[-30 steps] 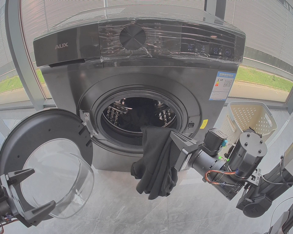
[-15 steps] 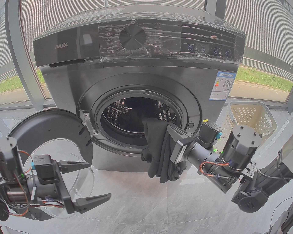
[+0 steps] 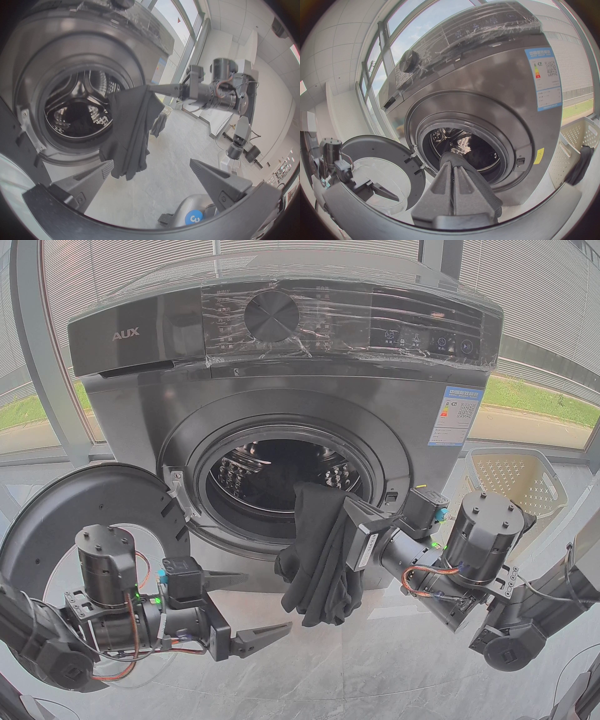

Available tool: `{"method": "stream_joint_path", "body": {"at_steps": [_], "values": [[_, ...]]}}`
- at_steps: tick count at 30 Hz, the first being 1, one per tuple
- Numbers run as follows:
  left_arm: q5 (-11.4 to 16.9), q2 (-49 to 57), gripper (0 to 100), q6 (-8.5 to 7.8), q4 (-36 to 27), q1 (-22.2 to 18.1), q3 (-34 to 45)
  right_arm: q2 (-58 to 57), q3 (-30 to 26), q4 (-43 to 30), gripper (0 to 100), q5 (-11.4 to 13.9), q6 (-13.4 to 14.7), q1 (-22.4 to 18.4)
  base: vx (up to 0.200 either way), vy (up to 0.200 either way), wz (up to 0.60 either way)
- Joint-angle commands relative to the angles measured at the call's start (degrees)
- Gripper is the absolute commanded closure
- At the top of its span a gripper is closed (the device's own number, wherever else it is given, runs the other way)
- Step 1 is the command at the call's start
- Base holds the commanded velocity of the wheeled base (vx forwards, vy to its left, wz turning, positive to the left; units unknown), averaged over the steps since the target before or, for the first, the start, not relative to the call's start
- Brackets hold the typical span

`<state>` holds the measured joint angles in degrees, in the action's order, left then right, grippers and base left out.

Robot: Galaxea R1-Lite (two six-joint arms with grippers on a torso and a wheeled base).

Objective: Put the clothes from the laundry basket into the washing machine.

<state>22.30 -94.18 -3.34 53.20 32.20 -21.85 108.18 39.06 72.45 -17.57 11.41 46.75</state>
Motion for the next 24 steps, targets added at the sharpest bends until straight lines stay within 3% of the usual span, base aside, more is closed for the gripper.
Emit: {"method": "stream_joint_path", "body": {"at_steps": [1, 6, 11, 22, 24], "values": [[-0.9, -9.4, 0, 0.44, 3.2, 2.0, 0.4, -0.5, 1.9, -3.5, 100, -0.3, 2.3, 0.4, 0.0, 0.0, 0.0], [-0.1, -11.4, 0, 0.62, 3.4, 3.0, 0.1, -0.7, 2.8, -5.5, 100, -0.3, 3.4, 0.7, 0.0, 0.0, 0.0], [3.3, -14.5, 0, 4.66, 3.6, 4.2, -1.3, -0.6, 3.8, -6.4, 100, -0.4, 3.4, 0.6, 0.0, 0.0, 0.0], [3.5, -21.7, 0, 5.01, 6.7, 4.5, -6.8, -0.1, 4.5, -6.2, 100, -1.7, 3.4, 1.2, 0.0, 0.0, 0.0], [3.5, -23.4, 0, 7.03, 9.5, 6.0, -7.8, 0.0, 4.5, -6.2, 100, -1.9, 3.4, 1.6, 0.0, 0.0, 0.0]]}}
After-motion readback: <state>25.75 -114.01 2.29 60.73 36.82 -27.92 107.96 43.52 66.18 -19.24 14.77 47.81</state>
